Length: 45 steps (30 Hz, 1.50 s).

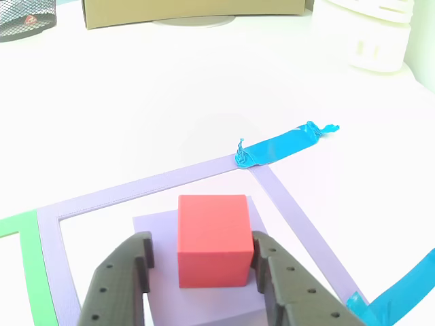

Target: Tower of hanoi

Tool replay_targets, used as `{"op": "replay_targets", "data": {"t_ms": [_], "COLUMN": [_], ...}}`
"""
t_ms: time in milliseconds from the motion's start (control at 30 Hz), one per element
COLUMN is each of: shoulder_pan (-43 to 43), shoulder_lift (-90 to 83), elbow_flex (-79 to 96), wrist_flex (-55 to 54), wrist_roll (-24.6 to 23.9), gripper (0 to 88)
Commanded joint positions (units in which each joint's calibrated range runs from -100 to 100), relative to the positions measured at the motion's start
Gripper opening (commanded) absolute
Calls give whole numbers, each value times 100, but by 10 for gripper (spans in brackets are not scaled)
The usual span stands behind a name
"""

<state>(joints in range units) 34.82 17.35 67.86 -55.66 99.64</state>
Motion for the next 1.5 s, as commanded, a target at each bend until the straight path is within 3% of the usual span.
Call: {"op": "replay_targets", "data": {"t_ms": [0, 333, 467, 600, 700, 1033, 1200, 1467], "shoulder_pan": [-11, -40, -78, -97, -164, -653, -1190, -2226], "shoulder_lift": [-68, -512, -1166, -2143, -3152, -6955, -8311, -8836], "elbow_flex": [-32, -4, 32, 96, 114, -132, -1113, -3677], "wrist_flex": [-191, -61, 497, 1485, 2611, 7340, 9785, 12562], "wrist_roll": [36, 36, 36, 36, 36, 36, 36, 36], "gripper": [174, 184, 168, 87, 39, 1, 1, 1]}}
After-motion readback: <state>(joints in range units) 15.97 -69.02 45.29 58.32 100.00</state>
